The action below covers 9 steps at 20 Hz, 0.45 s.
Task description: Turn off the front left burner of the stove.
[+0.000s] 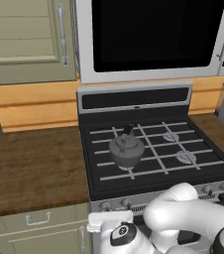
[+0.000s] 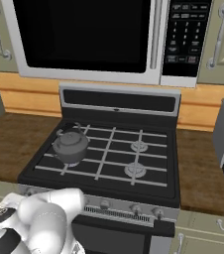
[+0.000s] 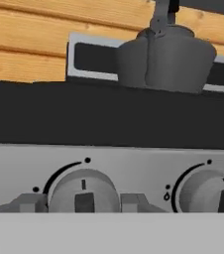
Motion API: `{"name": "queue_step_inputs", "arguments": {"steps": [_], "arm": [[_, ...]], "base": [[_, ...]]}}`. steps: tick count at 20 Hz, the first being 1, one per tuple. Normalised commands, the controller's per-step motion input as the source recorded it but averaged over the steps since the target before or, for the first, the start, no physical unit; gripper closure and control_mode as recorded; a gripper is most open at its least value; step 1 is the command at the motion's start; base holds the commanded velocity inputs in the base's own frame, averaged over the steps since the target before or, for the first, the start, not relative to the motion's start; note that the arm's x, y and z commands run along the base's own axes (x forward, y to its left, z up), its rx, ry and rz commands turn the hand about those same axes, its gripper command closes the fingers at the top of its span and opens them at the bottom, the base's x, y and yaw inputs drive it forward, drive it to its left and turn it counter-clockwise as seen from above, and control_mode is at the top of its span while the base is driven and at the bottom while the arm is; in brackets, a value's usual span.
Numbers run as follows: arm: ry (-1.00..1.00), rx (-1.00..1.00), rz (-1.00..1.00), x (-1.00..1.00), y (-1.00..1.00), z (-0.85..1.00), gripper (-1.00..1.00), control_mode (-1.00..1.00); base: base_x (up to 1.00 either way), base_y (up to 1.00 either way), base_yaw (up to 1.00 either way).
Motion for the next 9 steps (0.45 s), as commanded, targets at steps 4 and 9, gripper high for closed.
{"name": "queue_step_inputs", "arguments": {"steps": [4, 9], "arm": [[0.02, 0.84, -0.25, 0.0, -0.62, 0.54, 1.0, -1.0], [-0.02, 0.11, -0.04, -0.03, -0.13, 0.04, 1.0, -1.0]], "base": [[0.0, 0.0, 0.0], [0.0, 0.0, 0.0]]}}
